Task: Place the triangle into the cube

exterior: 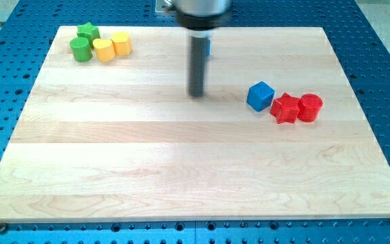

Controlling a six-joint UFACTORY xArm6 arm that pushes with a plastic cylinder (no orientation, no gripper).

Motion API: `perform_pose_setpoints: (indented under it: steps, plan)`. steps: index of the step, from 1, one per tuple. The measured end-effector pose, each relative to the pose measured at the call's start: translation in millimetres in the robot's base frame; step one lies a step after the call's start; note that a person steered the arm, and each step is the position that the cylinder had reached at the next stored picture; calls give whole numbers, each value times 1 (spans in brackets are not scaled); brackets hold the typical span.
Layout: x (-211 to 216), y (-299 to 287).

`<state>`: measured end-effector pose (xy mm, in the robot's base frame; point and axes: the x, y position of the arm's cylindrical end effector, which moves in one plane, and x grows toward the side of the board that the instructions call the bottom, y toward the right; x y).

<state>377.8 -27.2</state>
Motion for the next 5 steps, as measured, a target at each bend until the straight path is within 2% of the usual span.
perform_pose_setpoints:
  steps: [1,2,3,4,5]
  plan:
    - [-74,-48]
    - [-123,-37]
    - [-117,84]
    - [-114,119]
    - [-86,140]
